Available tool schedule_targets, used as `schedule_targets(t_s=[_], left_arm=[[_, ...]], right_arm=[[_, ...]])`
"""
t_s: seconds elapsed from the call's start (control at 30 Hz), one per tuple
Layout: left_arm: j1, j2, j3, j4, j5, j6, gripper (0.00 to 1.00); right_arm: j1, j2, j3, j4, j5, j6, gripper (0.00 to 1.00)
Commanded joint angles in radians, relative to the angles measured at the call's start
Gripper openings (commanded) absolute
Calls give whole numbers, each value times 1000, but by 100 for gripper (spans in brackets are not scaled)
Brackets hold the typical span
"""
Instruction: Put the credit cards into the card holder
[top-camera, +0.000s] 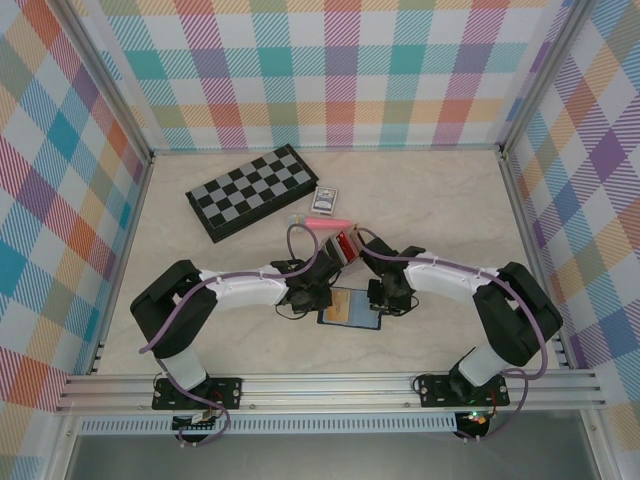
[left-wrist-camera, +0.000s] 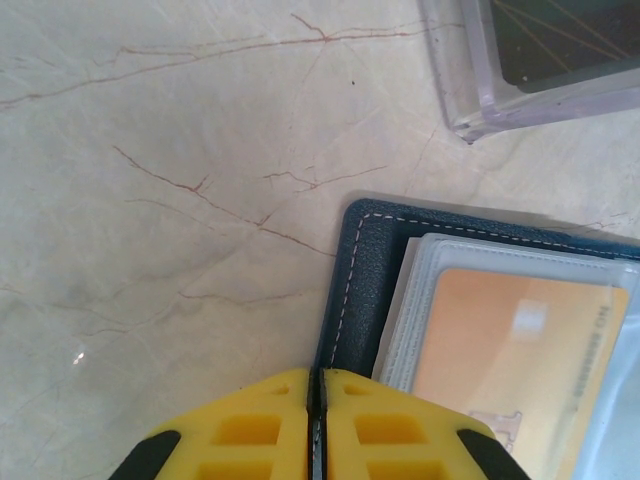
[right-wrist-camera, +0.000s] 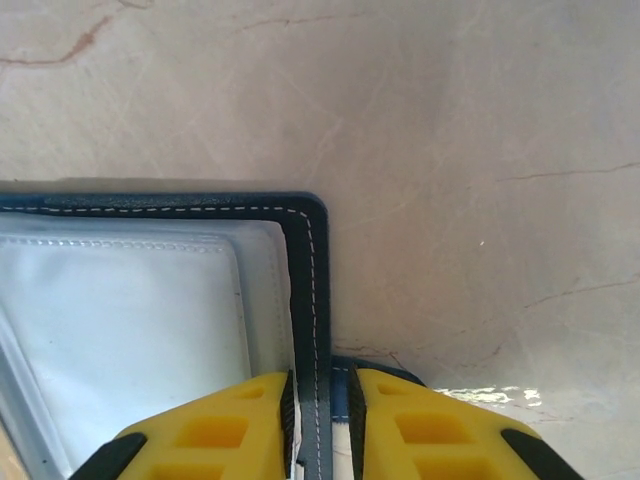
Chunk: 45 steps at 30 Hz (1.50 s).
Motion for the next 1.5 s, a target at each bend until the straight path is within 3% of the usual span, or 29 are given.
schedule_targets(t_s=[0.0, 0.2, 0.4, 0.63, 0.83, 0.93, 1.07, 1.2, 1.27, 1.47], left_arm=[[-1, 45, -52, -66, -7, -11, 10], [-3, 51, -43, -69, -3, -8, 10], [-4, 55, -41, -69, -1, -11, 9], [-9, 57, -33, -76, -1, -5, 9], [-15, 38, -35, -77, -4, -15, 9], [-21, 5, -41, -75, -9, -33, 10], [-24, -73, -49, -87, -39, -53, 15], [-23, -156, -21, -124, -79, -38, 24], [-16, -192, -13, -136, -93, -33, 27], [64, -259, 12, -122, -53, 8, 37]], right_arm=[[-28, 20, -99, -40, 23, 25, 22], [-51, -106, -118, 48, -71, -36, 26], [-99, -193, -181, 78, -98, -2, 31], [-209, -101, -207, 57, -119, -26, 28], [-216, -83, -194, 124, -234, -66, 25], [-218, -104, -135, 81, -208, -122, 26], [-227, -186, -38, 18, -168, -199, 30], [-227, -244, 85, -59, -110, -283, 50], [-227, -266, 142, -70, -106, -321, 55], [-225, -217, 290, -43, -219, -404, 62]])
